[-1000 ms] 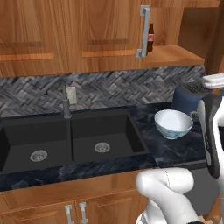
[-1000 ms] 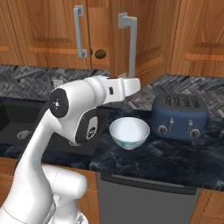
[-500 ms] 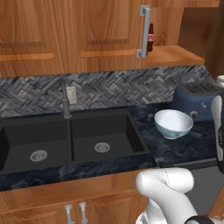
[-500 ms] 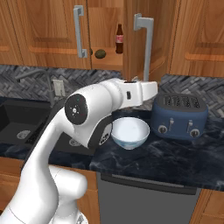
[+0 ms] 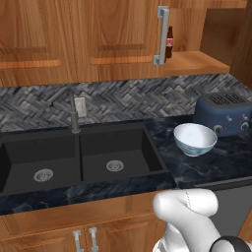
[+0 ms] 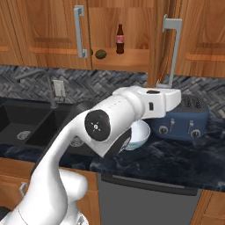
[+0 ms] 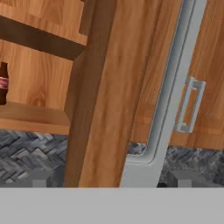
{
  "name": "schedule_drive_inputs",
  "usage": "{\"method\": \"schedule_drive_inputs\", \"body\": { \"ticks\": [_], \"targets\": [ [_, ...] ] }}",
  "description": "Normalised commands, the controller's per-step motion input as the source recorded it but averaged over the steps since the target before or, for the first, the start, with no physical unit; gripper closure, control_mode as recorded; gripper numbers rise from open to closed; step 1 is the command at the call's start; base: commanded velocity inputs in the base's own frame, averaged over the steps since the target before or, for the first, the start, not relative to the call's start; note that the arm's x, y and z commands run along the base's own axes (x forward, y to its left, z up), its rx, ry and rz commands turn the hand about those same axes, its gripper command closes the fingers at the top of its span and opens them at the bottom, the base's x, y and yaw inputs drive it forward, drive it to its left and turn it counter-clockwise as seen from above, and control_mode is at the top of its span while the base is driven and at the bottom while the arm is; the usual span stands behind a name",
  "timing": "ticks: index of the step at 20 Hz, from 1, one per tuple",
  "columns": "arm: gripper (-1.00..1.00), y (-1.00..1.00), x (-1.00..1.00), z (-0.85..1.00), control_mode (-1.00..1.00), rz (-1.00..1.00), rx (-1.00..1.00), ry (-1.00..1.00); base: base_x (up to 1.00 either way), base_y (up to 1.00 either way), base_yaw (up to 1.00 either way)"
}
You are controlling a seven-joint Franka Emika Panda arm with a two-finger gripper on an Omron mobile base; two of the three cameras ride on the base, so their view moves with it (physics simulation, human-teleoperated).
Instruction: Open the cabinet. Pick the kiwi and kiwi from the cabinet and place them into the bowl. Then close the cabinet.
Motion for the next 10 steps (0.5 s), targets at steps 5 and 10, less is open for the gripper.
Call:
{"method": "schedule_drive_inputs", "body": {
  "ticks": [5, 10],
  "targets": [
    [-1.0, 1.0, -1.0, 0.0, -1.0, 0.12, -0.16, -0.09, 0.0, 0.0, 0.0],
    [-1.0, 1.0, -0.33, 0.02, -1.0, 0.13, -0.03, -0.04, 0.0, 0.0, 0.0]
  ]
}}
